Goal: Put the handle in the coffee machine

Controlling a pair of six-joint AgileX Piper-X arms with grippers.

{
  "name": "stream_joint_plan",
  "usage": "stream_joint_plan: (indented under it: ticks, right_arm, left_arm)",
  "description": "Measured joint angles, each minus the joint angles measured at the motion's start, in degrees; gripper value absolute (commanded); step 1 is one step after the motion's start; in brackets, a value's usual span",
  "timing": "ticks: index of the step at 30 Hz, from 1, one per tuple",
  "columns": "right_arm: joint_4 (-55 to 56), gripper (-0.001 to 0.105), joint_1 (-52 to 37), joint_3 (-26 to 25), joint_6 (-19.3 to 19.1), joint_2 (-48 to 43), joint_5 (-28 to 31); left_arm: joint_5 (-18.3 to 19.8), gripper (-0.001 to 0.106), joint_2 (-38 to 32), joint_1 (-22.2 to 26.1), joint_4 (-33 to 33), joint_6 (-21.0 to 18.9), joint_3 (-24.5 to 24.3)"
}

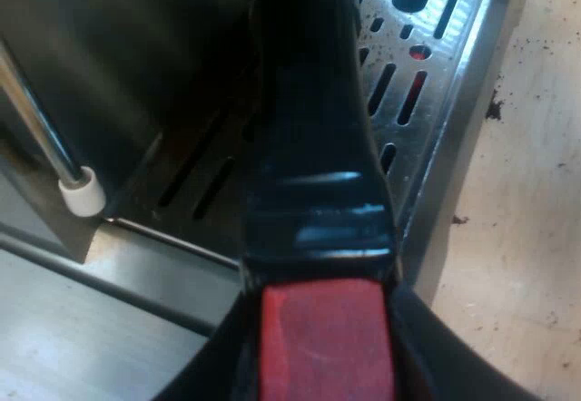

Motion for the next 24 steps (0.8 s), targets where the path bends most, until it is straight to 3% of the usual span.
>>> stream_joint_plan:
  ticks: [9, 16, 24]
  right_arm:
    - [0.00, 0.050, 0.00, 0.00, 0.00, 0.00, 0.00]
    - [0.00, 0.050, 0.00, 0.00, 0.00, 0.00, 0.00]
    - [0.00, 0.050, 0.00, 0.00, 0.00, 0.00, 0.00]
  left_arm:
    - [-0.15, 0.000, 0.46, -3.12, 0.35, -0.78, -3.38]
    - [-1.72, 0.000, 0.45, -2.93, 0.49, -2.27, -5.09]
    - [-1.72, 0.000, 0.45, -2.82, 4.14, -0.51, -5.28]
